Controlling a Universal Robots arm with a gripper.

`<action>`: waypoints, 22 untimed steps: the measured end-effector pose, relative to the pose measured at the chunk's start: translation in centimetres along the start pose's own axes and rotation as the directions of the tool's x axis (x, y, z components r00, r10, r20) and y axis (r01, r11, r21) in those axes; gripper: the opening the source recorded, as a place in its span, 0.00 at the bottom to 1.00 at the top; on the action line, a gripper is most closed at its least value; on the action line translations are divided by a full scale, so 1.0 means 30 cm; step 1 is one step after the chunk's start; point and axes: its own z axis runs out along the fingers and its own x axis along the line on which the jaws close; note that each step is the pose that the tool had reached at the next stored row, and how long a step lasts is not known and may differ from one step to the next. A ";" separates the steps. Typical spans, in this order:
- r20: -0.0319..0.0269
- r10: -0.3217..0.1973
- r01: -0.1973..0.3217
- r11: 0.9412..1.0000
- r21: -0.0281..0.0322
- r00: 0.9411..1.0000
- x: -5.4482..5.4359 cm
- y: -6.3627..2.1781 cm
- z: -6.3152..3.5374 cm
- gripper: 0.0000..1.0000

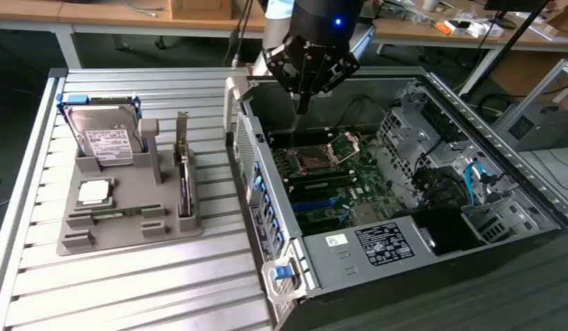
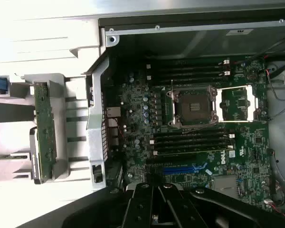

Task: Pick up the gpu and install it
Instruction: 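Reach for the gpu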

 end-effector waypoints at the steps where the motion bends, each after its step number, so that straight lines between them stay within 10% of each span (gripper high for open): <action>1: 0.000 0.000 0.000 1.000 0.000 1.000 0.000 0.000 0.000 0.11; 22: 0.000 0.000 0.000 1.000 0.000 1.000 0.109 -0.008 -0.003 0.11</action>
